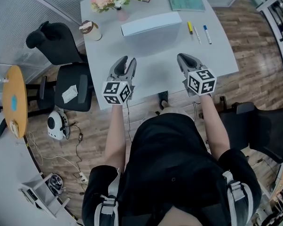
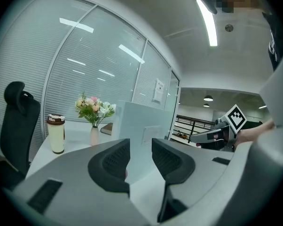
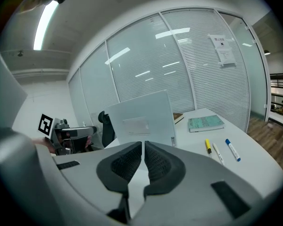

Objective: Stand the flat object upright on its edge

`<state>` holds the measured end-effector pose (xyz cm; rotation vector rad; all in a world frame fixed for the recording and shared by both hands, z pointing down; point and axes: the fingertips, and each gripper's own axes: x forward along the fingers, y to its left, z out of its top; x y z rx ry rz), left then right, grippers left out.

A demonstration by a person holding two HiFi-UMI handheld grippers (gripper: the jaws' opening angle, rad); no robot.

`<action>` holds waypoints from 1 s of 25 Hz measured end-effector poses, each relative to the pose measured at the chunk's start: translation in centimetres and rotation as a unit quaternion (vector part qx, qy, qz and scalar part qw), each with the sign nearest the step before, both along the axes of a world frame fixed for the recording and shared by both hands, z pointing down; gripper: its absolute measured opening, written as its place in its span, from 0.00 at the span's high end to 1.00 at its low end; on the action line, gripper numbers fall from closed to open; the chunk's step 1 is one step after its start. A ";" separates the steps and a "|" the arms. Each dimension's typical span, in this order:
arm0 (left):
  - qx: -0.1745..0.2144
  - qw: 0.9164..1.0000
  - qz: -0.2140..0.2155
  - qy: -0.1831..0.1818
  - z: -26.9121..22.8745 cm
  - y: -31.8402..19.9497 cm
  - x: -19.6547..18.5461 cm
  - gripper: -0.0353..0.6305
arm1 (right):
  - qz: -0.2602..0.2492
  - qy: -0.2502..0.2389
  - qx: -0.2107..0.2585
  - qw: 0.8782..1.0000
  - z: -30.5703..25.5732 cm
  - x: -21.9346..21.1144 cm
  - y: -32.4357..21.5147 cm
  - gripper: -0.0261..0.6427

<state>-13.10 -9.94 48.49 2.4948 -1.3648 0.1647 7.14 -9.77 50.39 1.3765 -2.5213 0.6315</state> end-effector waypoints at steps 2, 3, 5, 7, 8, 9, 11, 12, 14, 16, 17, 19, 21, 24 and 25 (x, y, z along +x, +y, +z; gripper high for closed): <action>0.005 1.000 -0.002 0.006 -0.5 1.6 -0.3 0.71 | 0.001 0.003 0.006 1.000 -0.4 -0.2 1.6 0.91; 0.009 1.000 -0.002 0.008 -0.9 2.4 -0.4 0.71 | 0.003 0.002 0.008 1.000 -0.6 -0.2 2.4 0.91; 0.015 1.000 -0.002 0.011 -1.7 4.1 -0.5 0.71 | 0.008 -0.002 0.013 1.000 -1.3 -0.3 4.1 0.92; 0.024 1.000 -0.003 0.016 -2.5 5.6 -0.5 0.71 | 0.007 -0.004 0.020 1.000 -2.0 -0.5 5.8 0.92; 0.028 0.999 -0.003 0.019 -2.9 6.3 -0.6 0.71 | 0.005 -0.004 0.024 1.000 -2.3 -0.7 6.6 0.92; 0.031 0.999 -0.004 0.023 -3.2 7.0 -0.6 0.71 | 0.004 -0.003 0.028 1.000 -2.5 -0.9 7.5 0.92; 0.033 0.999 -0.004 0.030 -3.5 8.7 -0.6 0.71 | 0.002 -0.002 0.032 0.999 -2.9 -1.1 9.3 0.92; 0.034 0.999 -0.003 0.032 -3.6 9.7 -0.5 0.71 | 0.002 -0.003 0.034 0.999 -3.0 -1.2 10.1 0.92; 0.036 0.999 0.004 0.034 -3.9 11.6 -0.1 0.71 | 0.003 -0.006 0.038 0.999 -3.5 -1.4 11.7 0.92; 0.041 0.998 0.013 0.036 -4.3 13.4 0.3 0.71 | 0.004 -0.009 0.045 0.999 -4.2 -1.7 13.1 0.92; 0.042 0.998 0.016 0.038 -4.5 14.1 0.4 0.71 | 0.004 -0.011 0.048 0.999 -4.5 -1.8 13.7 0.92; 0.044 0.998 0.019 0.045 -5.0 15.5 0.6 0.72 | 0.004 -0.013 0.054 0.998 -5.2 -2.1 14.9 0.92; 0.046 0.997 0.020 0.051 -5.6 16.8 0.7 0.72 | 0.005 -0.017 0.058 0.998 -5.9 -2.4 15.9 0.92; 0.053 0.997 0.025 0.056 -6.8 18.3 1.1 0.74 | 0.008 -0.024 0.071 0.997 -7.2 -2.5 17.3 0.92; 0.055 0.997 0.026 0.055 -7.2 18.6 1.3 0.74 | 0.009 -0.026 0.077 0.997 -7.6 -2.5 17.6 0.92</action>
